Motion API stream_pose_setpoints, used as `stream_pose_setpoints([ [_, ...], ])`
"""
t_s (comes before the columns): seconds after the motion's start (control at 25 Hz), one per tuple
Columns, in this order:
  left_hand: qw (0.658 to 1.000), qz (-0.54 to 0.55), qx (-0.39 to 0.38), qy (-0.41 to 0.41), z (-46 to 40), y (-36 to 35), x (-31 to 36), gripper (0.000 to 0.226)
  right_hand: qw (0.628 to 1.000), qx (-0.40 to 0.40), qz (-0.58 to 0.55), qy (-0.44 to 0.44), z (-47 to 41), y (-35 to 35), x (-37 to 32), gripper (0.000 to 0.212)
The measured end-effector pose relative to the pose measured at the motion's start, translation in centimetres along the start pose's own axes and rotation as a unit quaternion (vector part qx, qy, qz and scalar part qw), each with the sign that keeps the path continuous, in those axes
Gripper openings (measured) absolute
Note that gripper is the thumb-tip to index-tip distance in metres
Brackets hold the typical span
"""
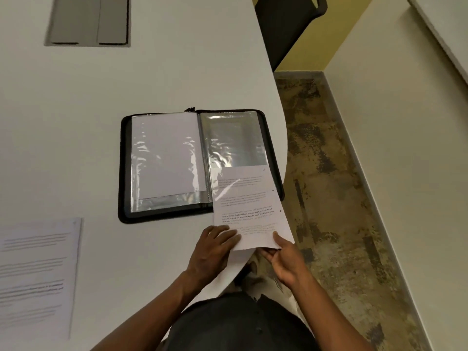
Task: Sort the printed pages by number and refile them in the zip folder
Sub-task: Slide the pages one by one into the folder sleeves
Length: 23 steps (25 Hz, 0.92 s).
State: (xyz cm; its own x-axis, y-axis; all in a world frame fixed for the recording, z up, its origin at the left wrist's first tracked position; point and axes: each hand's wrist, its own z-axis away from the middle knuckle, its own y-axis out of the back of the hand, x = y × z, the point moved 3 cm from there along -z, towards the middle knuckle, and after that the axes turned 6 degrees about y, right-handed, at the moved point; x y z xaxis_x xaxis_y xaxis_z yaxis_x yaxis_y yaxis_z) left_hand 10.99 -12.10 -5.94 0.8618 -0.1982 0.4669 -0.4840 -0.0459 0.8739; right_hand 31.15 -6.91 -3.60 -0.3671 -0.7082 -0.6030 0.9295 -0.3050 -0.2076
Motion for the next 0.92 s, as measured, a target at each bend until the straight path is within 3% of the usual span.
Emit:
stream_pose_setpoints([
  [0.12,0.996,-0.052,-0.055,0.036,-1.4,-0.2,-0.9,0.051,0.989,0.01,0.14,0.039,-1.8,0.9,-1.2,0.046],
  [0.2,0.99,-0.077,-0.101,0.056,-1.9,-0.8,-1.3,0.053,0.924,0.025,0.361,0.125,-2.8,1.7,-2.6,0.076],
  [0.28,0.977,-0.103,-0.169,0.082,-2.2,-1.7,-1.8,0.053,0.797,0.003,0.547,0.257,-3.7,2.3,-4.2,0.075],
  [0.36,0.957,-0.094,-0.246,0.123,-0.6,-2.4,-1.6,0.058,0.608,-0.079,0.688,0.388,-4.5,1.8,-4.3,0.068],
  [0.48,0.933,-0.096,-0.304,0.167,-0.5,-3.6,0.5,0.078,0.397,-0.276,0.799,0.358,-6.3,2.1,-4.1,0.075],
  [0.52,0.931,-0.106,-0.301,0.176,0.0,-3.3,0.4,0.081,0.369,-0.303,0.804,0.354,-6.7,1.6,-3.2,0.076],
  [0.64,0.922,-0.114,-0.302,0.214,-1.3,-3.6,0.8,0.076,0.335,-0.337,0.822,0.314,-8.2,0.8,-3.8,0.077],
  [0.92,0.911,-0.104,-0.259,0.303,-4.4,-3.2,2.2,0.08,0.325,-0.341,0.812,0.345,-10.5,0.2,-5.1,0.074],
])
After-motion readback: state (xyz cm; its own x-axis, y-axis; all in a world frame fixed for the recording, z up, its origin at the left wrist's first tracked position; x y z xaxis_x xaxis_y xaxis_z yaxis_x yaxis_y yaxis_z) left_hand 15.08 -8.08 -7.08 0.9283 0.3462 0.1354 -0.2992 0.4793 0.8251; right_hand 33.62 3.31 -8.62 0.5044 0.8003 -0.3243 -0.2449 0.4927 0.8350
